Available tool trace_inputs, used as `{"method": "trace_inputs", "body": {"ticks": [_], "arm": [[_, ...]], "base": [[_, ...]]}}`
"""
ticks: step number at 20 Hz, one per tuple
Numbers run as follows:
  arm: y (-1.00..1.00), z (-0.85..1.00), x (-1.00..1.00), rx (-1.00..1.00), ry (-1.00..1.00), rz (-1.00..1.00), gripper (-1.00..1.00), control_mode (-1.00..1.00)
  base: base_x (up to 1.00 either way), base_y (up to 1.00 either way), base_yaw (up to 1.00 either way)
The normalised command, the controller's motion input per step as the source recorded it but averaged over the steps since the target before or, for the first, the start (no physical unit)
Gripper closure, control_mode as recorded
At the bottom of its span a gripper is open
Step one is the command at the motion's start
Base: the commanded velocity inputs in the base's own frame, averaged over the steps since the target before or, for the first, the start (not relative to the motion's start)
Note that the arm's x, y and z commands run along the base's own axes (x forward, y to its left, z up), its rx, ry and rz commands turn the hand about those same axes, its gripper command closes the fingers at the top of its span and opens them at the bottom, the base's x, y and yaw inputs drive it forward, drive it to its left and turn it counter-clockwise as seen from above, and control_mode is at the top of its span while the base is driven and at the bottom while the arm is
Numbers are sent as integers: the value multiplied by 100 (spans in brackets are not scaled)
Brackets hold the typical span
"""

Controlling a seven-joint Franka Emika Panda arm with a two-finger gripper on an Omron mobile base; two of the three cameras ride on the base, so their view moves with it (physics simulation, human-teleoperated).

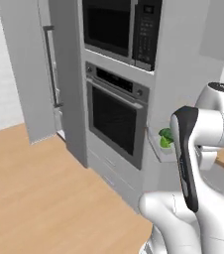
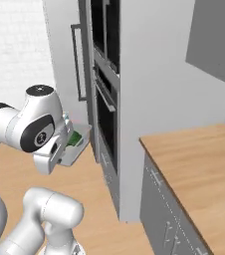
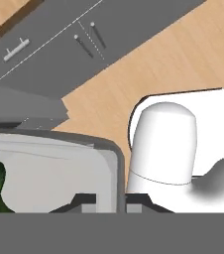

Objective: Take the meat container that has the chicken drumstick and place it on the second highest rack of the freezer. Then take the vegetable container that has the broccoli and lemon wedge and place it on the highest rack of the freezer.

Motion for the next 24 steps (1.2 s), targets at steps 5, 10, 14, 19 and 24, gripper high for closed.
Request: {"method": "trace_inputs", "body": {"ticks": [5, 10, 14, 19, 24], "arm": [[0, 0, 0, 0, 0, 0, 100, 100], [0, 0, 0, 0, 0, 0, 100, 100], [0, 0, 0, 0, 0, 0, 100, 100], [0, 0, 0, 0, 0, 0, 100, 100], [0, 0, 0, 0, 0, 0, 100, 100]], "base": [[2, 0, 91], [31, 0, 61], [54, -17, 21], [82, -2, 1], [96, 0, 0]]}}
